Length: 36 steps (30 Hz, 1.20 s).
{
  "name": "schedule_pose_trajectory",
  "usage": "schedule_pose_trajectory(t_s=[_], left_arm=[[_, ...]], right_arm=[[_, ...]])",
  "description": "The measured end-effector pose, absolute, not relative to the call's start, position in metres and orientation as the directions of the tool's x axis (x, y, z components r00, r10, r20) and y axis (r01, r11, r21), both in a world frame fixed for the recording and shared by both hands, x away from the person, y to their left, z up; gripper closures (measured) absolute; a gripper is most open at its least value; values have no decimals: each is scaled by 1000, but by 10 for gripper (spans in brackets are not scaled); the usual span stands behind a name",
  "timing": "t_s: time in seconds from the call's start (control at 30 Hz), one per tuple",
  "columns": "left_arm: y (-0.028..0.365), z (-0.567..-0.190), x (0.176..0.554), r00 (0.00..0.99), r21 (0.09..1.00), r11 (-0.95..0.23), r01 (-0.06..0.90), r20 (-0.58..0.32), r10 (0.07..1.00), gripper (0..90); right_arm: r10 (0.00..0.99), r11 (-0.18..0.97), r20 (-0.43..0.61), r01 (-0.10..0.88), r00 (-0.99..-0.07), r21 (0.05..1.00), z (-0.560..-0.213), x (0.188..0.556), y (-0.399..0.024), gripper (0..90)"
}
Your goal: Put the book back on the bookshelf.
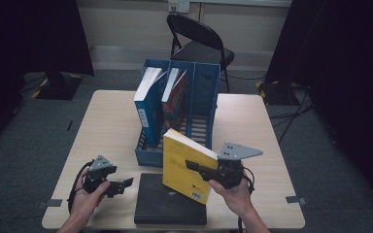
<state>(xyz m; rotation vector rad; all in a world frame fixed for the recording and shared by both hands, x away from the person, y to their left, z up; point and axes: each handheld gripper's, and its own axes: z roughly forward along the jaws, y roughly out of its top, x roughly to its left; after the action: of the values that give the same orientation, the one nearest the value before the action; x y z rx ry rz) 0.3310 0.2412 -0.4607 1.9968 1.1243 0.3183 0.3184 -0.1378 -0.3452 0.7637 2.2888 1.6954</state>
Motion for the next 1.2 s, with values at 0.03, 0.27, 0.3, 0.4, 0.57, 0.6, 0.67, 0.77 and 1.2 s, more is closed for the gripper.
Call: schedule_pose_trajectory(t_s=[0.03, 0.27, 0.3, 0.4, 0.57, 0.6, 0.67, 0.77, 1.2], left_arm=[[241, -461, 331, 572, 748, -283, 601, -155, 805, 165], [242, -461, 332, 559, 751, -273, 601, -151, 815, 165], [242, -461, 332, 556, 750, -275, 601, -146, 818, 165], [242, -461, 332, 555, 750, -271, 603, -150, 818, 165], [243, -461, 333, 545, 744, -261, 615, -162, 822, 165], [243, -461, 333, 541, 742, -260, 618, -162, 825, 165], [244, -461, 333, 530, 740, -244, 626, -175, 830, 166], [245, -460, 333, 535, 742, -236, 628, -191, 823, 188], [240, -460, 334, 549, 740, -255, 622, -180, 816, 202]], right_arm=[[511, 210, 144, 286, -847, 935, -343, 318, -139, 756], [528, 192, 141, 280, -837, 941, -328, 322, -144, 756], [535, 190, 140, 281, -833, 941, -327, 324, -144, 756], [548, 185, 144, 287, -824, 940, -323, 329, -145, 756], [555, 189, 139, 287, -820, 939, -313, 336, -141, 757], [557, 192, 134, 284, -820, 940, -311, 336, -140, 757], [564, 189, 127, 277, -816, 942, -308, 339, -139, 756], [585, 171, 127, 275, -801, 946, -303, 347, -139, 756], [649, 177, 98, 275, -754, 945, -292, 372, -130, 756]])
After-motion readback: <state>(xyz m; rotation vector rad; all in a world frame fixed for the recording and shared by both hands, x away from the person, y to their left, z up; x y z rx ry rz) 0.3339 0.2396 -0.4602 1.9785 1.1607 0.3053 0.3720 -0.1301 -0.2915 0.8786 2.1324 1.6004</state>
